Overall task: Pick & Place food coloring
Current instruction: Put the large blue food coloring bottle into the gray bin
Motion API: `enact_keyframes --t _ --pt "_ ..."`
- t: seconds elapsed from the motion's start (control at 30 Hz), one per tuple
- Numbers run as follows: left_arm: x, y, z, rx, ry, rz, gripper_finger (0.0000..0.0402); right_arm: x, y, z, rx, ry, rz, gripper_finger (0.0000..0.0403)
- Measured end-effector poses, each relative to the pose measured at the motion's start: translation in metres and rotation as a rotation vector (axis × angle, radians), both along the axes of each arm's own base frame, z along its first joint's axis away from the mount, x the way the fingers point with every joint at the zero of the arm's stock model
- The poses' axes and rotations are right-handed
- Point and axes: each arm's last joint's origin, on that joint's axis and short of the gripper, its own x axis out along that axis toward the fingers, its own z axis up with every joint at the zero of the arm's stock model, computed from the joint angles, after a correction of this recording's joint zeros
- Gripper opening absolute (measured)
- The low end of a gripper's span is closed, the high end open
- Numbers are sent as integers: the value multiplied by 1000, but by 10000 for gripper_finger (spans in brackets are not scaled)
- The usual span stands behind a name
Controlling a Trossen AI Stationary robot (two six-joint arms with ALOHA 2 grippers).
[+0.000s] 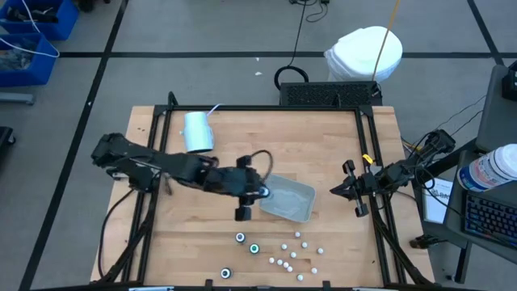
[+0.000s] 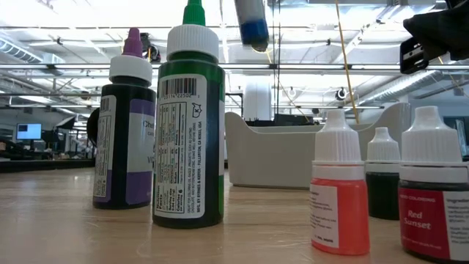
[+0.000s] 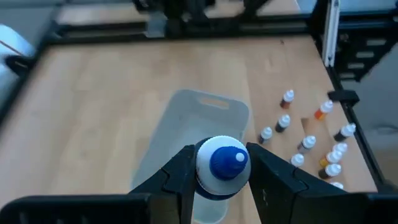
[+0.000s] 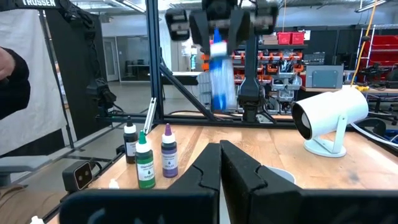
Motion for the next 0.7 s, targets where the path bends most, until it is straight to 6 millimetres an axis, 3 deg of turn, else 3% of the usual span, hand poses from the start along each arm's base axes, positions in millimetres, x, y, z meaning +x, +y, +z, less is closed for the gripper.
enact_keyframes --t 0.27,0.7 --pt "43 21 -44 -5 53 -52 128 1 0 0 3 2 0 0" --pt "68 68 -90 -2 174 22 129 2 0 -1 -22 14 -26 0"
